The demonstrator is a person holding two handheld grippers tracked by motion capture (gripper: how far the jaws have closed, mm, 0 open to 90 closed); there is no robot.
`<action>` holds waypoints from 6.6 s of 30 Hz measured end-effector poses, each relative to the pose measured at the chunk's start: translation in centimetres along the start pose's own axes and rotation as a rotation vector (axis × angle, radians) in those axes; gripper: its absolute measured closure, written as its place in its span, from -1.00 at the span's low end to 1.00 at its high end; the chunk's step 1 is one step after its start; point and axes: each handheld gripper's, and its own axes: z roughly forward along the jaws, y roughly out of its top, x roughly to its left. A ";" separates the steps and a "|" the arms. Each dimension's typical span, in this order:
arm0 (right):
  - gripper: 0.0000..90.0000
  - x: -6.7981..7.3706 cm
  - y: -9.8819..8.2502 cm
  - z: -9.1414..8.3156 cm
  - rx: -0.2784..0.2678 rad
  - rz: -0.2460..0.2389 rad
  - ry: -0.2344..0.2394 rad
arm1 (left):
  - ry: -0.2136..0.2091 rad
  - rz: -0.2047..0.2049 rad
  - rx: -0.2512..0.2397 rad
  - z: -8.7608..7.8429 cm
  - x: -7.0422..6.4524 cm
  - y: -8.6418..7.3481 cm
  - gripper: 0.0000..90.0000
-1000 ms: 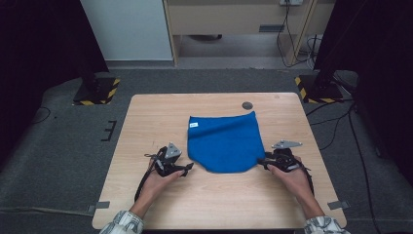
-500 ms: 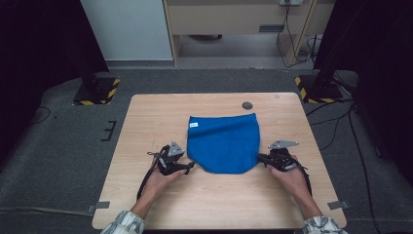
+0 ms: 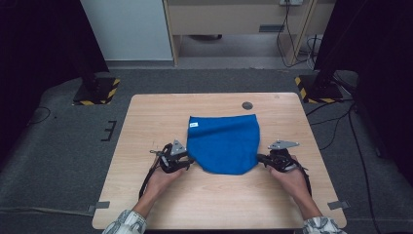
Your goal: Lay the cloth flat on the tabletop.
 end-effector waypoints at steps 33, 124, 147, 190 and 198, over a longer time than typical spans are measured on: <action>0.88 -0.2 0.0 -0.3 -0.025 0.013 0.024 | -0.011 0.010 0.053 0.6 0.6 -0.7 -0.18; 0.33 -4.2 2.3 0.3 -0.068 0.086 -0.180 | 0.068 -0.092 -0.069 4.3 2.3 5.9 -0.03; 0.11 -2.3 1.3 0.5 -0.046 0.069 -0.143 | 0.140 -0.107 -0.068 7.0 0.9 6.4 0.02; 0.11 -1.7 3.8 4.8 -0.046 -0.016 -0.238 | -0.001 -0.103 -0.035 4.8 0.5 8.3 0.97; 0.78 -1.8 4.0 5.6 0.005 -0.017 -0.250 | -0.009 -0.095 -0.031 3.9 0.7 8.2 0.98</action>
